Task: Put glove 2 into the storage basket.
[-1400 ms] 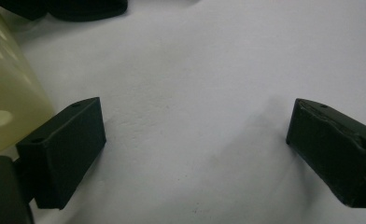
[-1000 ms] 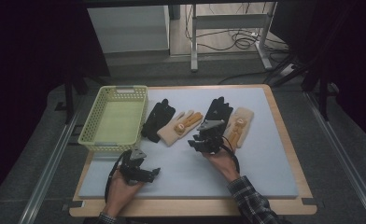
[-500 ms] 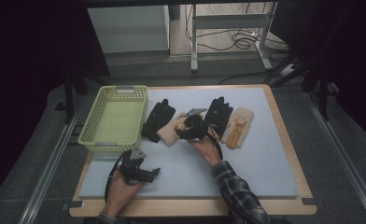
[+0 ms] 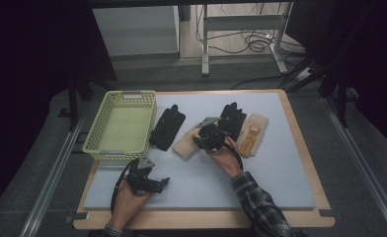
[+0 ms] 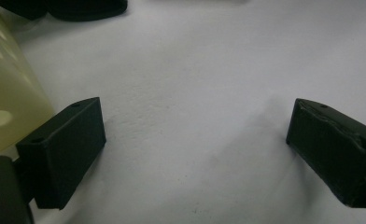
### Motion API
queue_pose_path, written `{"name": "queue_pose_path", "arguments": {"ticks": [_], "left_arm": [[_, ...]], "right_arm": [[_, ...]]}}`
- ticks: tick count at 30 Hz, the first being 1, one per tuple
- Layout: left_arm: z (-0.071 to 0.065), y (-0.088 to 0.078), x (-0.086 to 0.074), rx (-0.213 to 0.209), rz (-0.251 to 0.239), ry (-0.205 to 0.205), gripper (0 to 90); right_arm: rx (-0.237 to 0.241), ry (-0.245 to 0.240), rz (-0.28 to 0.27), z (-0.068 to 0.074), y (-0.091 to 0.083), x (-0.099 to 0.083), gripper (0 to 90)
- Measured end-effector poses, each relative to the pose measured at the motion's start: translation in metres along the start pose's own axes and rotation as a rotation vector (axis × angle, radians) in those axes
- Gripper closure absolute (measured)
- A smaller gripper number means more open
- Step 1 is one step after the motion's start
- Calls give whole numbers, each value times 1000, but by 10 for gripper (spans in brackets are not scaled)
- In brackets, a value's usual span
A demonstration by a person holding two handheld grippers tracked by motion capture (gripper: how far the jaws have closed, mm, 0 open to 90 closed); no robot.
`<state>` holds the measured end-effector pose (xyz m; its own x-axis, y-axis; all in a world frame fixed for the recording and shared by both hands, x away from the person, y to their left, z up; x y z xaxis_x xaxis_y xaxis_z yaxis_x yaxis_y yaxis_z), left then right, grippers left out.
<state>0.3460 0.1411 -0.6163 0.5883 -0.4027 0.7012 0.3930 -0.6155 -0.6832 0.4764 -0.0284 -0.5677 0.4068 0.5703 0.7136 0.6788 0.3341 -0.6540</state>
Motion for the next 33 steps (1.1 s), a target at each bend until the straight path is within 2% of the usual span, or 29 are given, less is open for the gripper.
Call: {"name": "queue_pose_path", "arguments": {"ticks": [3, 4, 5, 9, 11, 12, 13, 15, 18, 21, 22, 23, 24, 25, 29, 31, 33], "left_arm": [[0, 0, 0, -1, -4, -3, 48], [0, 0, 0, -2, -2, -2, 48], [0, 0, 0, -2, -2, -2, 48], [0, 0, 0, -1, 0, 0, 48], [0, 0, 0, -1, 0, -1, 48], [0, 0, 0, -1, 0, -1, 48], [0, 0, 0, -1, 0, 0, 48], [0, 0, 0, -1, 0, -1, 48], [0, 0, 0, -2, -2, -2, 48], [0, 0, 0, -1, -1, -1, 48], [0, 0, 0, -2, -2, -2, 48], [0, 0, 0, -2, -3, -2, 48], [0, 0, 0, -2, -3, -2, 48], [0, 0, 0, -2, -2, -3, 48], [0, 0, 0, -2, -3, -2, 48], [0, 0, 0, -2, -3, -3, 48], [0, 0, 0, -2, -2, -3, 48]], "right_arm": [[14, 3, 9, -4, -9, -9, 601], [30, 13, 11, -5, -12, -12, 573], [28, 18, -9, -8, -17, -13, 505], [45, 32, -24, -4, -14, -1, 484], [62, 18, -26, 5, -7, 9, 489], [62, 18, -26, 5, -7, 9, 489], [78, 13, -25, 16, 3, 19, 498], [84, 9, -28, 19, 6, 23, 505], [115, 26, -37, 34, 25, 41, 527], [126, 33, -35, 38, 33, 48, 526], [126, 33, -33, 41, 41, 53, 514], [120, 35, -26, 43, 50, 57, 460], [120, 35, -26, 43, 50, 57, 460], [120, 41, -16, 47, 60, 61, 414], [108, 45, 4, 54, 77, 65, 324], [106, 46, 10, 55, 79, 66, 317], [73, 13, 51, 59, 89, 66, 314]]}}
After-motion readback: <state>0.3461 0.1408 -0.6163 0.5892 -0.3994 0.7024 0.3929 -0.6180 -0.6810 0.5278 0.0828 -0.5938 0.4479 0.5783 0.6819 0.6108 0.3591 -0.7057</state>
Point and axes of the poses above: each handheld gripper's, and its own axes: y roughly forward along the jaws, x roughly out of its top, z roughly to its left, the point moved 9 cm from there along y, roughly forward along the jaws, and after that the axes turned 13 degrees about -x, right-handed, at the moved point
